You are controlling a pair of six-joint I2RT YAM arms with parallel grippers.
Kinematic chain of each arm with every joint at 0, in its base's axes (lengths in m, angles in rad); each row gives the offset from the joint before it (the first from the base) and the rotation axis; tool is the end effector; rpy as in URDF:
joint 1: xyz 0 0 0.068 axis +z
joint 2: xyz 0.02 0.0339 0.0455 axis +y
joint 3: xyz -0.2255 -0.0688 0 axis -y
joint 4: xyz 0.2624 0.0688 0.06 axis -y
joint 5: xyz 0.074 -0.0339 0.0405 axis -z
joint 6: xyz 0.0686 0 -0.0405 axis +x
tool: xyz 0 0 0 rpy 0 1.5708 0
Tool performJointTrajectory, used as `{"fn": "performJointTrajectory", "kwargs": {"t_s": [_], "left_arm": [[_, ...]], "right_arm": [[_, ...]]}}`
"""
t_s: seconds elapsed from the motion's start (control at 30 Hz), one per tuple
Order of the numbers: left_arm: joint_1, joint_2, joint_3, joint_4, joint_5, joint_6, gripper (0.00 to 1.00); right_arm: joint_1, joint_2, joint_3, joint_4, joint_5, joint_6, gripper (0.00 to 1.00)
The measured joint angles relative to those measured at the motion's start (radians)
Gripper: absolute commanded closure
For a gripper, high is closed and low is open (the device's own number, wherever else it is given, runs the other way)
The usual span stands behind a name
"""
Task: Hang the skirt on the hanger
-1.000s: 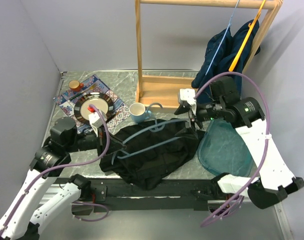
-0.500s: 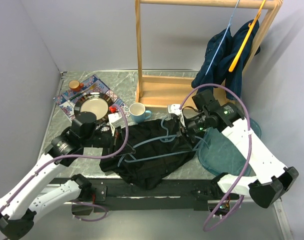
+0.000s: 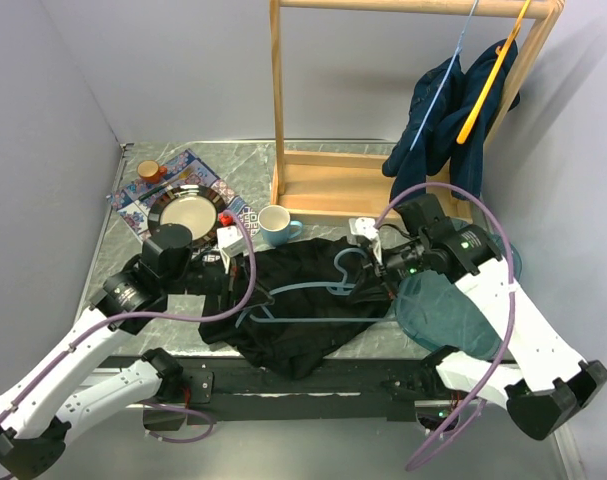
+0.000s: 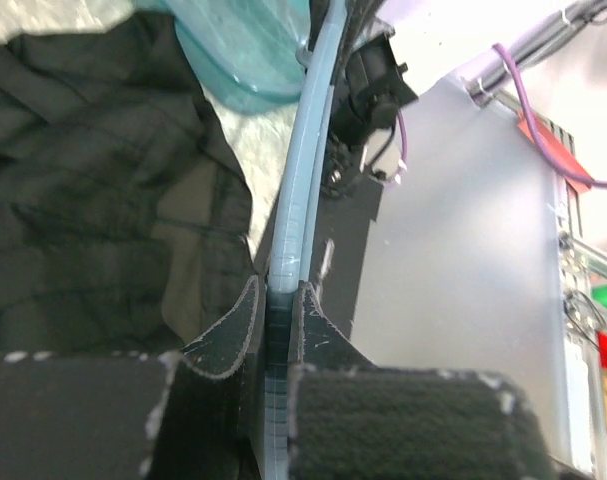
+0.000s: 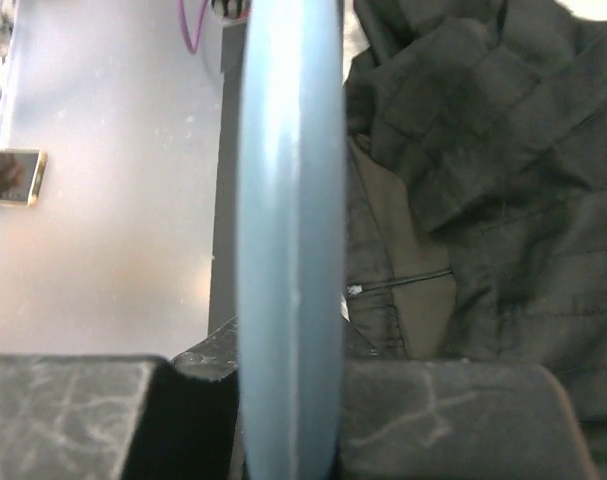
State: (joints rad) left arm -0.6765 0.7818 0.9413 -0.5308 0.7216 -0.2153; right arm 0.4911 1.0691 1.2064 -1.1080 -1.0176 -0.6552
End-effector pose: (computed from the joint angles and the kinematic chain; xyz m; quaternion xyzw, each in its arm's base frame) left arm 0.1482 -0.1771 0.3278 0.3705 0.7063 -0.4907 0.3508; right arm 0.1712 0.1578 0.3157 -0.5734 0.6229 0.4426 0.2954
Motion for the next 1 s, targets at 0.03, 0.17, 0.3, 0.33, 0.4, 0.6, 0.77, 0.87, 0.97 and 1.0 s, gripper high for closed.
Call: {"fn": "performJointTrajectory", "kwargs": {"t_s": [0.03, 0.17, 0.3, 0.33, 0.4, 0.6, 0.77, 0.87, 0.97, 1.0], "left_arm": [[-0.001, 0.001, -0.002, 0.018, -0.004, -0.002, 0.99], [-0.003, 0.006, -0.006, 0.086, -0.039, -0.015, 0.6], [0.013, 0.007, -0.006, 0.081, -0.179, -0.065, 0.32], [0.013, 0.007, -0.006, 0.071, -0.218, -0.073, 0.29], [0.012, 0.006, 0.001, 0.019, -0.315, -0.106, 0.21], [0.013, -0.05, -0.008, -0.063, -0.476, -0.191, 0.12], [-0.09, -0.039, -0.073, -0.058, -0.537, -0.264, 0.11], [-0.259, 0.039, -0.098, -0.072, -0.628, -0.319, 0.1], [-0.428, 0.16, -0.097, -0.089, -0.763, -0.391, 0.12], [-0.487, 0.206, -0.091, -0.107, -0.827, -0.425, 0.12]], "right_arm": [[-0.01, -0.011, -0.003, 0.008, -0.001, 0.009, 1.0], [-0.045, -0.051, -0.005, 0.035, 0.017, 0.035, 1.0], [-0.09, -0.111, -0.005, 0.028, 0.105, 0.045, 1.0], [-0.103, -0.127, -0.004, 0.026, 0.138, 0.047, 1.0], [-0.118, -0.146, -0.001, 0.017, 0.215, 0.048, 1.0], [-0.192, -0.192, 0.026, -0.018, 0.429, 0.03, 1.0], [-0.211, -0.266, 0.026, -0.028, 0.538, 0.021, 1.0], [-0.215, -0.29, 0.026, -0.031, 0.566, 0.022, 1.0], [-0.221, -0.298, 0.026, -0.031, 0.577, 0.022, 1.0], [-0.222, -0.295, 0.026, -0.031, 0.579, 0.022, 1.0]]}}
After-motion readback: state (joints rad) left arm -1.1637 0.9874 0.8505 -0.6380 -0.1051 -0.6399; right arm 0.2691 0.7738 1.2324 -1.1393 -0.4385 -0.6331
